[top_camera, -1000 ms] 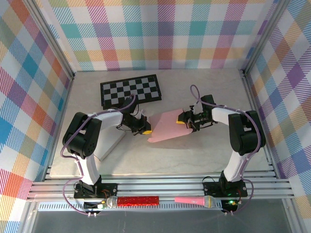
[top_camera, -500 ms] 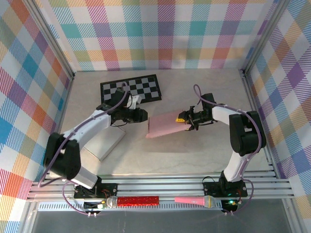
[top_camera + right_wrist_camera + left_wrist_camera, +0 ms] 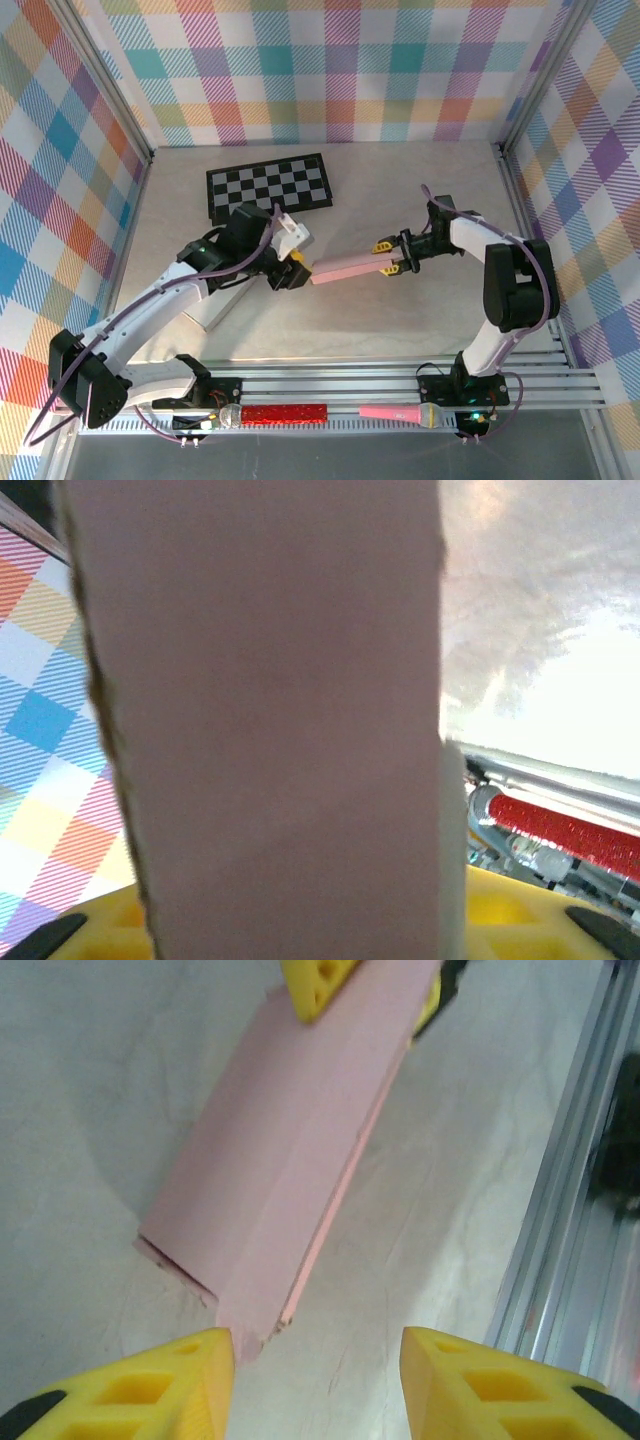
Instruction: Fold the paper box
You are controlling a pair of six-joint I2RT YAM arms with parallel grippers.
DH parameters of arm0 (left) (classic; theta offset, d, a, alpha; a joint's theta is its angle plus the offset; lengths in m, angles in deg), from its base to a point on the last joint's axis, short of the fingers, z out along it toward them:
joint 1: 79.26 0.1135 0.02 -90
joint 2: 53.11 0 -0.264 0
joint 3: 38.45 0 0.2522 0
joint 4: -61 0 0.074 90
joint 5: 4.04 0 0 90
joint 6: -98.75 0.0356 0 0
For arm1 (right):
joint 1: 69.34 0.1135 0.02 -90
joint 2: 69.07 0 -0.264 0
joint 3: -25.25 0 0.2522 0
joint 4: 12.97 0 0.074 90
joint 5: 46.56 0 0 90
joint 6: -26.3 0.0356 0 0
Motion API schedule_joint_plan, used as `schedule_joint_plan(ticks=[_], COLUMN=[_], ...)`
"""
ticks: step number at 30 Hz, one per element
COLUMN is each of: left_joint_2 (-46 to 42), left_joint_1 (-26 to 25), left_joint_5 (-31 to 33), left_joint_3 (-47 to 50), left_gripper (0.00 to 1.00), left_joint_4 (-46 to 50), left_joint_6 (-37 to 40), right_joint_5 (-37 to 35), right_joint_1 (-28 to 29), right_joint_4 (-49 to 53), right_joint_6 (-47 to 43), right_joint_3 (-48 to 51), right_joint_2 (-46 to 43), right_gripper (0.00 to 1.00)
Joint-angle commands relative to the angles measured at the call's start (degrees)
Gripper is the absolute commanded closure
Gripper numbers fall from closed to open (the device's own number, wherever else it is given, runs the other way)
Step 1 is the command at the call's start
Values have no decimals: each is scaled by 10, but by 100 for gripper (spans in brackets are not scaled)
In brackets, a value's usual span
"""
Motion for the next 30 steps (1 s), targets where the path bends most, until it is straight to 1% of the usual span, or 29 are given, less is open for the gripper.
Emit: schedule_joint_plan(ticks=[1, 4, 7, 9, 11, 13, 15, 20, 24, 30], left_joint_2=[8, 14, 22, 28, 25, 26, 40, 75, 101, 140], left_joint_1=[-26, -46, -55, -59, -62, -62, -62, -63, -62, -63], left_joint_5=[46, 68, 63, 58, 64, 78, 90, 80, 56, 32], left_joint_3=[23, 38, 58, 72, 96, 114, 117, 116, 96, 62], left_gripper=[49, 48, 48, 48, 47, 45, 45, 45, 46, 52], left_joint_4=[33, 16, -20, -43, -89, -132, -153, -202, -203, -195], left_joint_6=[97, 109, 111, 126, 136, 135, 131, 114, 115, 114], right_joint_5=[23, 26, 34, 39, 38, 38, 38, 40, 41, 47], right_joint_1=[-2, -2, -4, -7, -7, -8, -8, -10, -12, -17], right_joint_4=[79, 91, 99, 107, 123, 131, 138, 148, 150, 125], right_joint_6=[4, 6, 8, 4, -9, -14, -18, -27, -33, -17], right_joint_3=[-7, 1, 12, 14, 10, 8, 6, -5, -13, -19], right_joint_2=[-7, -10, -8, -2, 5, 9, 14, 29, 42, 66], right_gripper=[57, 57, 57, 58, 58, 58, 58, 58, 58, 56])
